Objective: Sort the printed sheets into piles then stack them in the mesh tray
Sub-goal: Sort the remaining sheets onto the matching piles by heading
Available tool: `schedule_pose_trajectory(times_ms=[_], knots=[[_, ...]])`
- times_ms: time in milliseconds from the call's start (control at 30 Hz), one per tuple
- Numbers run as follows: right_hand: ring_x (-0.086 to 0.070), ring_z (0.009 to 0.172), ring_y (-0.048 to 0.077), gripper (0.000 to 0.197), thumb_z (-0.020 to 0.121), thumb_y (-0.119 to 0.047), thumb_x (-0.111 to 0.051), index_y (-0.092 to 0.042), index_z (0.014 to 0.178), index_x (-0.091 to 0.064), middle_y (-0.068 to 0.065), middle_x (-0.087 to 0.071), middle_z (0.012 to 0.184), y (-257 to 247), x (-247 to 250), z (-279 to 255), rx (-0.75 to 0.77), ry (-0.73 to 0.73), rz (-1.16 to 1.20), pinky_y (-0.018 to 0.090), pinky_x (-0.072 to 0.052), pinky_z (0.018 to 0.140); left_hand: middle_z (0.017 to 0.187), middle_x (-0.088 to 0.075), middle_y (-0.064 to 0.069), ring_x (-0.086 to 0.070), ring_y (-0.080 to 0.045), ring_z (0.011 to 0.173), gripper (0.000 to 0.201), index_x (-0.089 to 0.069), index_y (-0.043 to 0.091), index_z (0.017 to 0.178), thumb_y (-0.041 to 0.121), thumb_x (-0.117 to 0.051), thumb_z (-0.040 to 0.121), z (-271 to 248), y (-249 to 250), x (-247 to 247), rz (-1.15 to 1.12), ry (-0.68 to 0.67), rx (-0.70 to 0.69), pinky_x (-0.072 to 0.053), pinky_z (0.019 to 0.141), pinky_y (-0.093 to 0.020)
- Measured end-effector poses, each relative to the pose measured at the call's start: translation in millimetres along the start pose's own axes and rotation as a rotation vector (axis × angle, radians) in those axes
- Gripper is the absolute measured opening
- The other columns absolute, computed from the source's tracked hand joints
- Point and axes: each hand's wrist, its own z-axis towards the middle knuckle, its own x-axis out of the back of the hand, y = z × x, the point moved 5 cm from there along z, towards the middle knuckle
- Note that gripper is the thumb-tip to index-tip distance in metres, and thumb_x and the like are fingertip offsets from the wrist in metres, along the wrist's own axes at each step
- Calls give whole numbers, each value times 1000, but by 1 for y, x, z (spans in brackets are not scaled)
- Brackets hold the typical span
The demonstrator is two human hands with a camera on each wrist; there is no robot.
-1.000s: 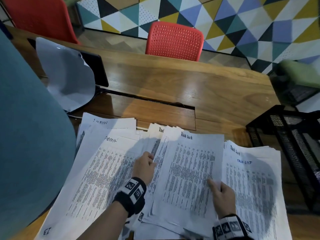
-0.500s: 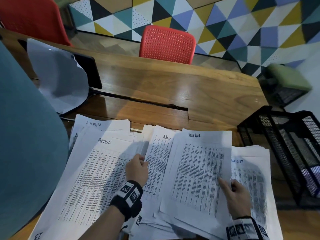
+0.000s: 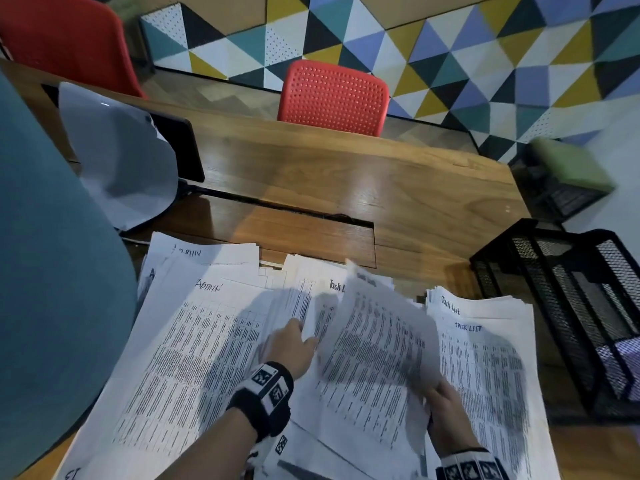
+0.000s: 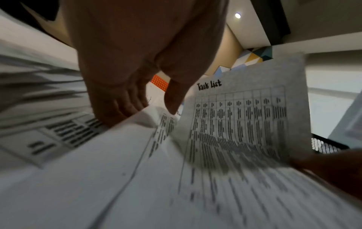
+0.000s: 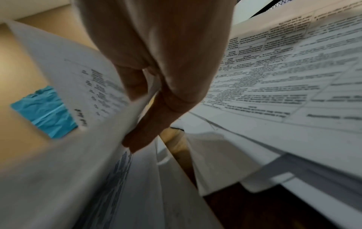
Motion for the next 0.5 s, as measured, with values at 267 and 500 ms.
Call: schedule_pose_trajectory(times_ms=[267,500], knots=[[-55,76,30,15,77,4,-69,5,91,-62,25,-63,87,-26,73,6,3,364,-365,37,-43,68,128,-56,-2,-52,-17,118,44,-53,15,129,36,-64,92,1,-7,11,-79,163,-23,-45,104,-33],[-57,99,44,56,78,-21,-66,-6,129,-46,22,-58,99,-63,144,12,-89,637,-923,46,-46,85,124,-50,-10,-51,-21,113,70,-43,6,127,36,-81,77,6,-7,10,167,99,74,-49,95,-28]])
